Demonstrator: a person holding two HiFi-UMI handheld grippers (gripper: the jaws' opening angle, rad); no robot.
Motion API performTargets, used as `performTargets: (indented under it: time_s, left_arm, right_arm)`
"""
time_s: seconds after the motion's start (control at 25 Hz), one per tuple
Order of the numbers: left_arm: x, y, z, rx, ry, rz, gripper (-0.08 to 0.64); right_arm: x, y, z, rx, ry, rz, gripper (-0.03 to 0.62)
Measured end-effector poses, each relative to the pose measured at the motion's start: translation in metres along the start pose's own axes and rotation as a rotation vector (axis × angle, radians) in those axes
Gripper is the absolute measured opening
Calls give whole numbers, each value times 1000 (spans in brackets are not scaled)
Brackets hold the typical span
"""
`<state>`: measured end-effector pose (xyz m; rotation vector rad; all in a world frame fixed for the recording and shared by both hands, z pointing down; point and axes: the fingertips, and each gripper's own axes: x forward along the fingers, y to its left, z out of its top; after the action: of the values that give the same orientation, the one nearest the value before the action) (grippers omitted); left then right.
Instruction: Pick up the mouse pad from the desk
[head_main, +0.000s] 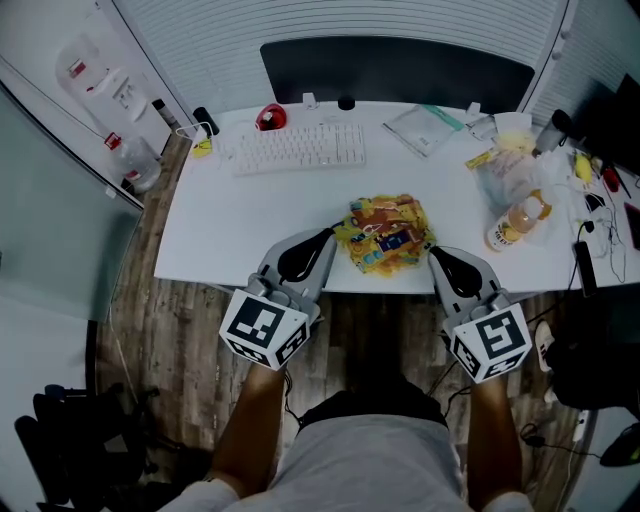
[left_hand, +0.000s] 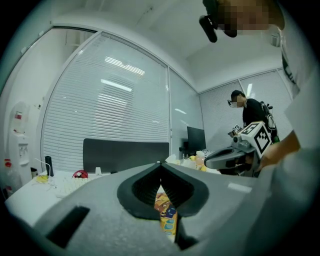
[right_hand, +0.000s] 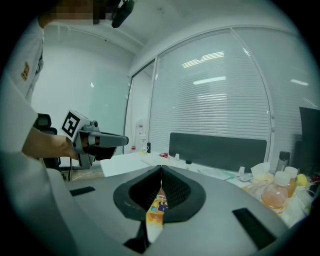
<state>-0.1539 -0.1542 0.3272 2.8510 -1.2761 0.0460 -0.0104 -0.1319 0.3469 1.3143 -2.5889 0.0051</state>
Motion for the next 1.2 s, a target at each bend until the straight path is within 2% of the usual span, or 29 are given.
performTargets:
  time_s: [0.56, 0.8, 1.2]
  left_arm:
    - [24, 13, -15, -2, 55, 38, 15]
    - [46, 21, -22, -9, 90, 68, 15]
    - [75, 35, -55, -60, 188, 177, 15]
  right_arm:
    - [17, -42, -28, -3, 65, -66, 12]
    - [32, -62, -37, -3, 91, -66, 12]
    - [52, -93, -64, 2, 168, -32, 14]
